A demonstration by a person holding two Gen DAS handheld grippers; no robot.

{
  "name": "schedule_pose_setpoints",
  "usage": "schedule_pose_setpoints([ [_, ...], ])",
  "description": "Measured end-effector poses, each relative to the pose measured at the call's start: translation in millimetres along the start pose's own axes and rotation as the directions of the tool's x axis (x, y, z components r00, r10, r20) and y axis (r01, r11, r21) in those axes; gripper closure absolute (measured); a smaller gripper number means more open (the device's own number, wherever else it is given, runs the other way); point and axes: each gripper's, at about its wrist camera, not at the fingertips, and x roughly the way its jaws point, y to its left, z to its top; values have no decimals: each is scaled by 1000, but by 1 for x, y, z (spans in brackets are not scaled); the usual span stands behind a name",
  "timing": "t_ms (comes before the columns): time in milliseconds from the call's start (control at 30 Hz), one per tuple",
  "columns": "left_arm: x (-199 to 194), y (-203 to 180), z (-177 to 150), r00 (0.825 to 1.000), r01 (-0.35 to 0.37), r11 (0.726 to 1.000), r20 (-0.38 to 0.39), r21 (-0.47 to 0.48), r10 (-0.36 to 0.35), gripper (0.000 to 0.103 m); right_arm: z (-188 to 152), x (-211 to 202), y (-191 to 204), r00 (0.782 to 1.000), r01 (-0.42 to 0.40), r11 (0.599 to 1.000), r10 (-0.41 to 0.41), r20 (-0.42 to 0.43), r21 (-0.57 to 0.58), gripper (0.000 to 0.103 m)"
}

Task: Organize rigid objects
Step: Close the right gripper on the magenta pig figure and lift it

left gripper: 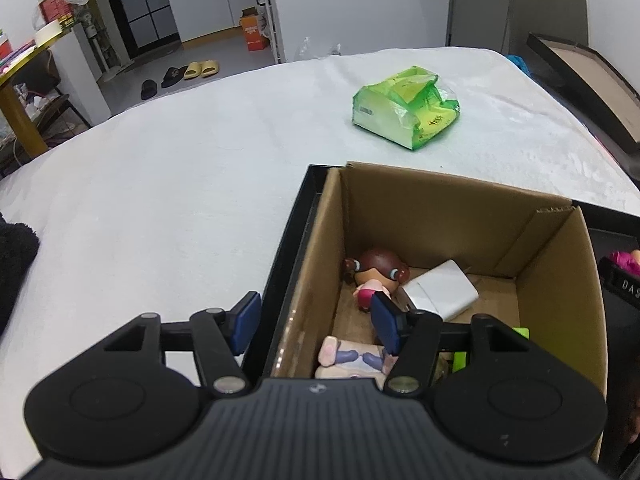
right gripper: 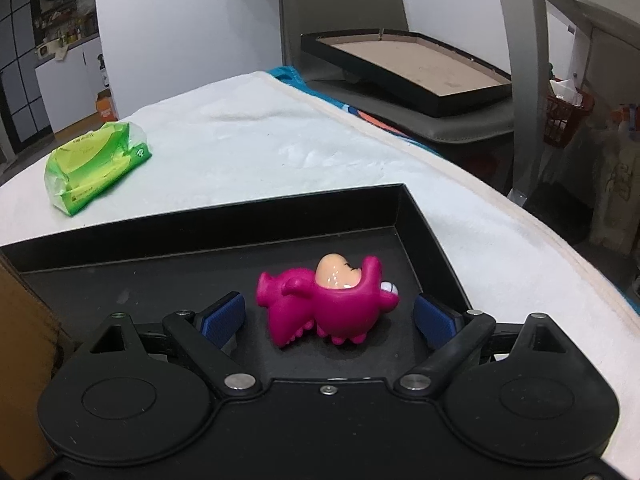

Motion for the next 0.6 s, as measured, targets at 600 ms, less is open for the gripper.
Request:
schedule_pose_setpoints([
  [600,-10,7,-3,999,42,999,-4,7,-42,44,2,-35,-5,999,-44,999,44,-14,12,35],
])
